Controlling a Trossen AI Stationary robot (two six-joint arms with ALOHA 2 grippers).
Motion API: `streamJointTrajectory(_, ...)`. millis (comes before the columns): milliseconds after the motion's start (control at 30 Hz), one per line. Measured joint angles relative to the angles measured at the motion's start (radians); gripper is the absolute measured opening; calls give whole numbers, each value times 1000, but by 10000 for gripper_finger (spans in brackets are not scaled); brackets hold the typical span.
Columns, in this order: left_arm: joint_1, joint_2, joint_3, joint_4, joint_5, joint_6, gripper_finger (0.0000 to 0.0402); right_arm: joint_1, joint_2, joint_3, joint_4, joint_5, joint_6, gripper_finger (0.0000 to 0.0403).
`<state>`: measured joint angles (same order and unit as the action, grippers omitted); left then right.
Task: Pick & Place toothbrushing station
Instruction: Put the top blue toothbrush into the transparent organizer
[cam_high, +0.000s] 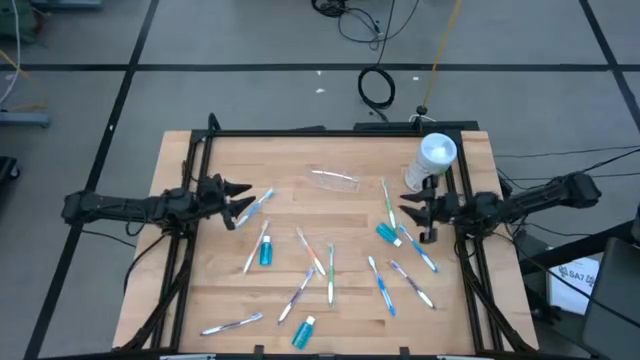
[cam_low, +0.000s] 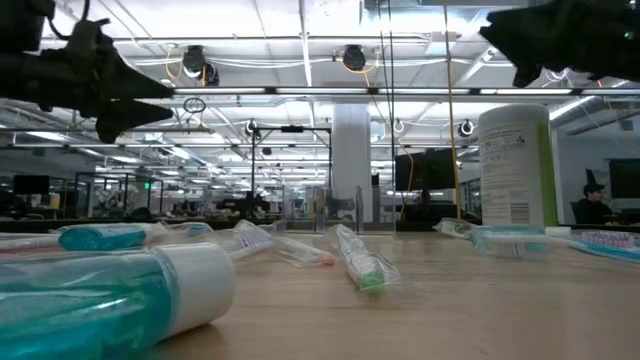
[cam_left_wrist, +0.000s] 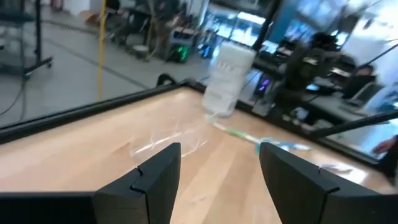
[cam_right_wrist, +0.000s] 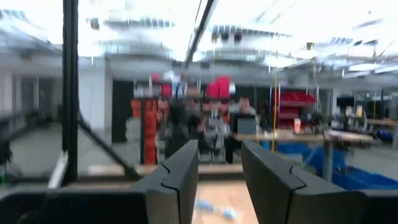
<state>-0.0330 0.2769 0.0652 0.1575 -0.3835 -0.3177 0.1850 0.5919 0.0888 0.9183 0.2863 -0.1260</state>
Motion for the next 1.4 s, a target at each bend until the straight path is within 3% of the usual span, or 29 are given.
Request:
streamJointTrajectory(133,0,166,91,-47,-22,1,225,-34,188,95,12,0,9,114)
streamJointTrajectory(267,0,331,191,-217,-75,-32,225,-76,343,156,-2,-1,20,114)
streamJointTrajectory(400,5,475,255,-410,-122,-118,225,-120,437,191,12,-1,59,114)
streamJointTrajectory(467,18,539,271,-427,-120,-155,225,-141,465,194,5,-1,62,114)
streamJointTrajectory(833,164,789,272,-385,-33,-183,225,-178,484,197,19,0,62,114)
streamJointTrajectory(1133,221,933,271,-233,91,-156,225,-178,484,197,19,0,60,114)
streamJointTrajectory(1400,263,1034,276,-222,107,-146,221,-178,484,198,18,0,58,114)
